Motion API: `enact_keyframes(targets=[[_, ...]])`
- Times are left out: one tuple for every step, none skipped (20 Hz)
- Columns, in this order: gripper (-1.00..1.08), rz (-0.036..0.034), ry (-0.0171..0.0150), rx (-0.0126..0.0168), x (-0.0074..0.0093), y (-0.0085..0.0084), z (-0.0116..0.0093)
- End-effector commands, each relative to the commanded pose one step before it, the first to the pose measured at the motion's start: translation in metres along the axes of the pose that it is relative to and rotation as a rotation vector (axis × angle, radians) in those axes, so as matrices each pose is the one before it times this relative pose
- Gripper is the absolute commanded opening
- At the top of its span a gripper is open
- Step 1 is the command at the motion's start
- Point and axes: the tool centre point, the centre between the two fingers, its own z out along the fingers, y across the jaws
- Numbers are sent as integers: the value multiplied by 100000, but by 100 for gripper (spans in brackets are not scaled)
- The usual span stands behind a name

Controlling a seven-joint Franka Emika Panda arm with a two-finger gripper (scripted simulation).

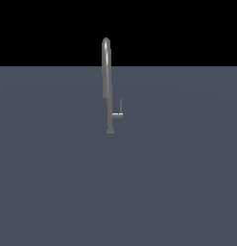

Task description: Turn on the faucet by rotating a designated handle.

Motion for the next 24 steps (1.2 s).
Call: enact_keyframes(targets=[[-100,3384,-3255,3324,1545,-279,132],[-100,1337,-1306,1334,612,-115,47],[-100,1344,-1313,1342,616,-115,47],[-100,1350,-1320,1350,619,-115,47],[-100,1355,-1326,1358,622,-116,47],[-100,1361,-1333,1366,625,-116,47],[-100,1366,-1340,1374,628,-117,47],[-100,1371,-1346,1382,631,-118,46],[-100,1377,-1353,1390,634,-118,46],[-100,1381,-1359,1397,636,-118,46],[-100,1386,-1366,1405,639,-119,46],[-100,1391,-1372,1412,641,-119,46],[-100,1395,-1379,1420,644,-119,45],[-100,1400,-1386,1428,647,-120,45],[-100,1405,-1393,1435,649,-120,45],[-100,1410,-1400,1443,652,-120,45],[-100,1415,-1407,1451,654,-121,45],[-100,1420,-1415,1459,657,-121,44],[-100,1426,-1422,1467,660,-121,44],[-100,1432,-1431,1476,663,-121,44],[-100,1438,-1439,1485,666,-122,44],[-100,1445,-1448,1494,669,-122,43],[-100,1452,-1457,1503,672,-122,43],[-100,1460,-1467,1513,675,-123,43]])
